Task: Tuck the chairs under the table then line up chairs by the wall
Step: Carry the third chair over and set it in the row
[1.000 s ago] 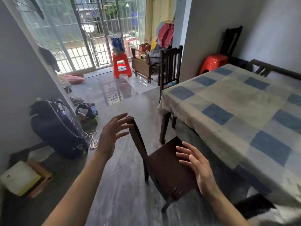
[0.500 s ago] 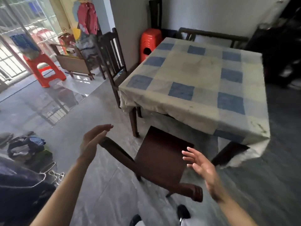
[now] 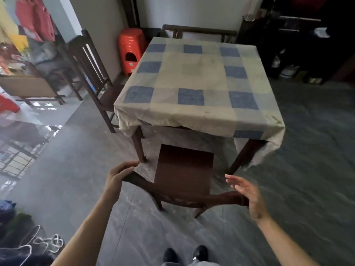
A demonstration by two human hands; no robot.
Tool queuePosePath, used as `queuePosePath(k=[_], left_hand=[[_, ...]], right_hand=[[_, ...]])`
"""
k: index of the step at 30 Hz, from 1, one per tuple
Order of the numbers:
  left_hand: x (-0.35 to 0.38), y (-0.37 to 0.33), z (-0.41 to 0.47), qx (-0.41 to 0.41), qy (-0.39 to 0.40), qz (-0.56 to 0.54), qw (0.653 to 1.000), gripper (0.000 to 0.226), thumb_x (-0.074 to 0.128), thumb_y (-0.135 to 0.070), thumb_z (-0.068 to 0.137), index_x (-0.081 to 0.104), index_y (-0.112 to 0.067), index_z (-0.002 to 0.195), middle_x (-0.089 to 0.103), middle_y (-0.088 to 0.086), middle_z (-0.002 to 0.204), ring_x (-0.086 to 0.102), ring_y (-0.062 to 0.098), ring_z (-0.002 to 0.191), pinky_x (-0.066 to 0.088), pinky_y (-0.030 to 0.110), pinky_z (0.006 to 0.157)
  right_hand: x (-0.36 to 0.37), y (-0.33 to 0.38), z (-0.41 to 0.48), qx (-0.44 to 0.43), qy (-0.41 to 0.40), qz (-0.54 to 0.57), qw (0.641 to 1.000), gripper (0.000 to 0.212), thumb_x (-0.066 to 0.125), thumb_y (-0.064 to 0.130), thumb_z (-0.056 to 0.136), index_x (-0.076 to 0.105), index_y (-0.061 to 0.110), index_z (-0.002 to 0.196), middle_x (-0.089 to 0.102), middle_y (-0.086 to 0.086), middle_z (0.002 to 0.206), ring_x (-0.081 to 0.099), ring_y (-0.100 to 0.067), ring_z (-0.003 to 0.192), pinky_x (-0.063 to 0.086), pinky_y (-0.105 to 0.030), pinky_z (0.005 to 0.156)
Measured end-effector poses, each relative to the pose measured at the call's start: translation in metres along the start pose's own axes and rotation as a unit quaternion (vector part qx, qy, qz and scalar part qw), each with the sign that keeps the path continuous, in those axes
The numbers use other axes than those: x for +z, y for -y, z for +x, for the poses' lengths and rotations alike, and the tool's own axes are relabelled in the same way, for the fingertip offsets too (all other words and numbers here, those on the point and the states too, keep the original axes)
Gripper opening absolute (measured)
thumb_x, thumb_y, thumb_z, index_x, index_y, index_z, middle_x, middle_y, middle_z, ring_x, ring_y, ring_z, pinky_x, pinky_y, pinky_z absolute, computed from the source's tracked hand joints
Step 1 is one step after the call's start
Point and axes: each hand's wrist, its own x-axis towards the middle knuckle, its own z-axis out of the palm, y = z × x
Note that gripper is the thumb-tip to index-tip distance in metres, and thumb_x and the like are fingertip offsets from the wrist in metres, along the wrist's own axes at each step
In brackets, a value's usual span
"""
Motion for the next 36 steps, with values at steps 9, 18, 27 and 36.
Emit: queuePosePath(k=[9, 18, 27, 36], left_hand=[[0.007, 0.016, 0.020, -0.035, -0.040, -0.076, 0.996, 0.016, 0.060, -0.012, 0.070, 0.072, -0.010, 0.059, 0.072, 0.009, 0.072, 0.065, 0.027, 0.081, 0.042, 0.042, 0.083], [0.070, -0.037, 0.045, 0.006, 0.015, -0.140, 0.990, 0.008, 0.057, -0.011, 0.063, 0.059, -0.011, 0.055, 0.056, 0.006, 0.062, 0.051, 0.024, 0.070, 0.039, 0.035, 0.068], [0.214, -0.065, 0.054, -0.014, 0.147, -0.159, 0.976, 0.009, 0.061, -0.010, 0.063, 0.058, -0.013, 0.055, 0.054, 0.003, 0.059, 0.051, 0.017, 0.057, 0.043, 0.024, 0.054], [0.434, -0.111, 0.041, -0.039, 0.227, -0.166, 0.959, 0.043, 0.065, -0.043, 0.081, 0.062, -0.013, 0.050, 0.058, 0.009, 0.055, 0.052, 0.024, 0.056, 0.043, 0.027, 0.053]], right_hand=[[0.025, -0.013, 0.005, 0.019, -0.138, 0.112, 0.984, 0.037, 0.048, 0.020, 0.085, 0.068, 0.010, 0.056, 0.067, -0.013, 0.064, 0.063, -0.029, 0.069, 0.043, -0.046, 0.083], [-0.025, 0.043, 0.009, -0.020, -0.239, 0.210, 0.948, 0.030, 0.042, 0.018, 0.075, 0.054, 0.011, 0.049, 0.053, -0.013, 0.055, 0.054, -0.025, 0.056, 0.045, -0.026, 0.055], [-0.137, 0.064, -0.069, -0.059, -0.379, 0.214, 0.898, 0.039, 0.037, 0.015, 0.080, 0.060, 0.013, 0.048, 0.055, -0.010, 0.053, 0.055, -0.023, 0.052, 0.046, -0.021, 0.053], [-0.280, 0.084, -0.153, -0.101, -0.532, 0.208, 0.814, 0.052, 0.030, 0.005, 0.091, 0.057, 0.013, 0.047, 0.054, -0.011, 0.053, 0.055, -0.020, 0.049, 0.045, -0.020, 0.050]])
